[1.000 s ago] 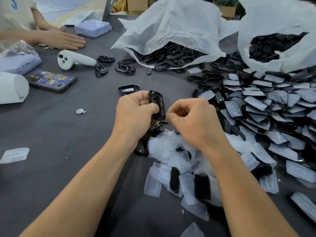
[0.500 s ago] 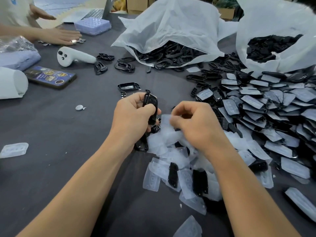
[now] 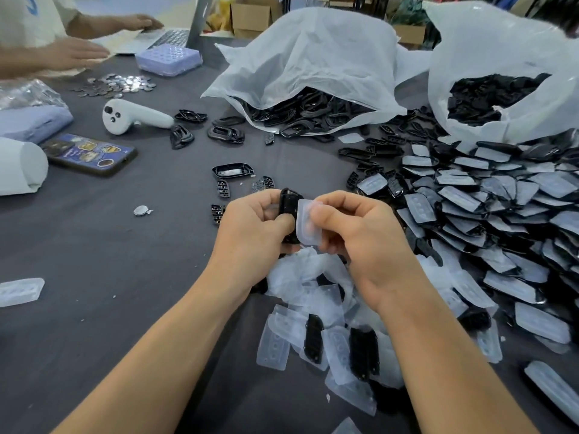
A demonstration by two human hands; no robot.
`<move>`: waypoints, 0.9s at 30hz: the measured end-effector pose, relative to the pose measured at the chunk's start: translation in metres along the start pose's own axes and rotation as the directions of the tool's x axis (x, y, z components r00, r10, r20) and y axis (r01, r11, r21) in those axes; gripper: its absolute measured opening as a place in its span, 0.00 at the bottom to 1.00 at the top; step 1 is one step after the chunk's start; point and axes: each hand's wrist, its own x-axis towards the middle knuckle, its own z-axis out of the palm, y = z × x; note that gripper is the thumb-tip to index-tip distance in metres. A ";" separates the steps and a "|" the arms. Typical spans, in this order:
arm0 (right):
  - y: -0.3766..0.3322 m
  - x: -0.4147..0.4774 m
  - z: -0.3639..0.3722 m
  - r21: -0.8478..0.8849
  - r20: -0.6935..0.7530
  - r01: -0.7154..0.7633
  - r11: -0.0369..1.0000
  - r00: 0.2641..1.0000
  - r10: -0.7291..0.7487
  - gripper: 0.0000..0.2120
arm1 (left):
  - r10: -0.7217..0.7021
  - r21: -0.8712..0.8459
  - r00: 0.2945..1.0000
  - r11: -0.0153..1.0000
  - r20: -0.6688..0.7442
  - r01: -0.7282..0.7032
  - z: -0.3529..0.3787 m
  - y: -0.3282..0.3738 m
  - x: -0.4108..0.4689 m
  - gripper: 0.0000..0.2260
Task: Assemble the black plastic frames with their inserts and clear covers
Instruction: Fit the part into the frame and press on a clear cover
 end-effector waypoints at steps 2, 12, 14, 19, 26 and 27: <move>0.000 0.000 0.001 0.006 -0.050 0.012 1.000 0.999 -0.012 0.12 | -0.005 -0.024 1.000 1.000 -0.002 0.005 0.001 0.002 -0.002 0.11; 0.010 0.007 -0.002 -0.027 -0.241 0.028 0.999 0.970 -0.034 0.07 | -0.070 -0.170 0.997 0.983 -0.029 0.064 0.001 0.007 -0.002 0.13; 0.011 0.007 -0.002 -0.023 -0.225 0.031 0.999 0.974 -0.036 0.08 | -0.079 -0.162 0.996 0.984 -0.032 0.073 0.002 0.007 -0.002 0.14; 0.011 0.005 -0.003 -0.124 -0.137 0.042 0.991 0.989 -0.059 0.13 | -0.082 -0.146 0.996 0.986 -0.042 0.075 0.003 0.007 -0.002 0.17; 0.009 0.004 -0.005 -0.365 -0.068 0.132 0.922 0.983 -0.168 0.05 | -0.099 -0.201 0.995 0.975 0.009 0.099 0.000 0.009 -0.001 0.13; 0.009 0.003 -0.006 -0.431 -0.072 0.152 0.890 0.977 -0.202 0.05 | -0.103 -0.208 0.995 0.973 0.010 0.102 -0.001 0.010 -0.001 0.13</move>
